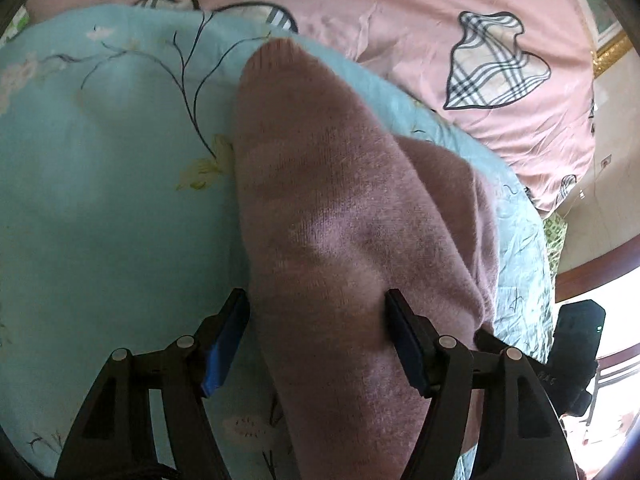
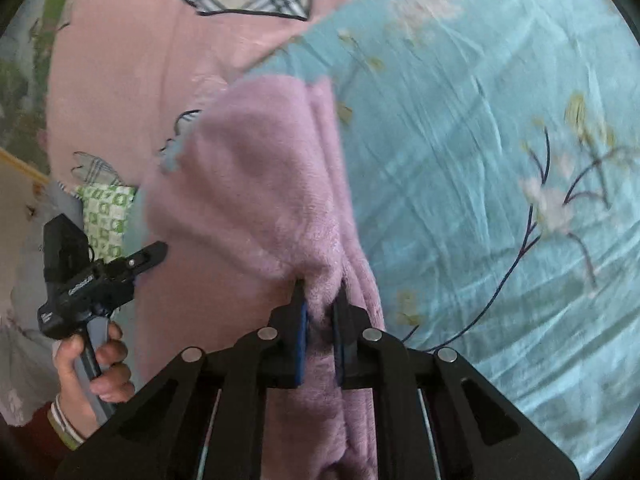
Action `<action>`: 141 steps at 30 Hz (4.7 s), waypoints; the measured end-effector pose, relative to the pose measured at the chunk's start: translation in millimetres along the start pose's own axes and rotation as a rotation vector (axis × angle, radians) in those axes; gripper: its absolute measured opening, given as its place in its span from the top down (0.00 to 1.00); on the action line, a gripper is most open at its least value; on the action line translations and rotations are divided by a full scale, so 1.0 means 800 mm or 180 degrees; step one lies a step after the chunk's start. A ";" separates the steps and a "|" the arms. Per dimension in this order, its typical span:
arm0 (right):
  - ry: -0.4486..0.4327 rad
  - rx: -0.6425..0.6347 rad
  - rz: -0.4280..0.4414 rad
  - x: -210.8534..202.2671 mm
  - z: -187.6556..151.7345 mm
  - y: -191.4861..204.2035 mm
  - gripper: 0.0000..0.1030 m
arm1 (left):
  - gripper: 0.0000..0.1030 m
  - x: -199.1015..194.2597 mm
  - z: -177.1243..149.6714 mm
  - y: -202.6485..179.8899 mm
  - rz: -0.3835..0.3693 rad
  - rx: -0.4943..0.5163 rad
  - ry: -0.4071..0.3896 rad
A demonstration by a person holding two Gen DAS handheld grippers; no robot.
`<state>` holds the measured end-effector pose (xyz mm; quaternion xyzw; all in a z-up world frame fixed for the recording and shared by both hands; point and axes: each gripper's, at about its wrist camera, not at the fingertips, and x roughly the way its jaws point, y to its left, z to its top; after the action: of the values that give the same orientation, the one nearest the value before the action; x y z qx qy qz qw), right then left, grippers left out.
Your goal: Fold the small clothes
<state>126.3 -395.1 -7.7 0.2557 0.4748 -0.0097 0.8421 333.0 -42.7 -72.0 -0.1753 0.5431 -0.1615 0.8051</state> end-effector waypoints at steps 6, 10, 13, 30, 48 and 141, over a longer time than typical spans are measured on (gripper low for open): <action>-0.0241 -0.0069 -0.0406 -0.038 0.009 0.031 0.79 | 0.32 -0.023 0.011 0.002 -0.0030 0.0096 -0.0072; -0.0465 -0.0450 -0.0328 -0.053 0.037 0.077 0.78 | 0.32 -0.030 0.021 0.008 -0.0038 0.0019 -0.0091; -0.0295 -0.0661 0.0074 -0.023 0.067 0.113 0.78 | 0.32 -0.037 0.024 0.010 -0.0070 -0.0003 -0.0130; 0.0305 -0.2004 -0.0467 0.102 0.140 0.177 0.89 | 0.31 -0.029 0.042 0.017 -0.0127 0.0049 -0.0091; -0.0452 -0.0783 -0.0381 0.031 0.135 0.109 0.63 | 0.33 -0.026 0.047 0.019 0.0326 0.0283 -0.0128; 0.0333 -0.0617 0.0569 0.044 -0.181 0.230 0.60 | 0.25 -0.268 -0.235 0.223 0.0201 -0.0485 -0.0105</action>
<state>77.9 -163.5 -18.9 0.2146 0.4921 0.1247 0.8344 93.4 192.0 -43.8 -0.2215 0.5457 -0.0913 0.8030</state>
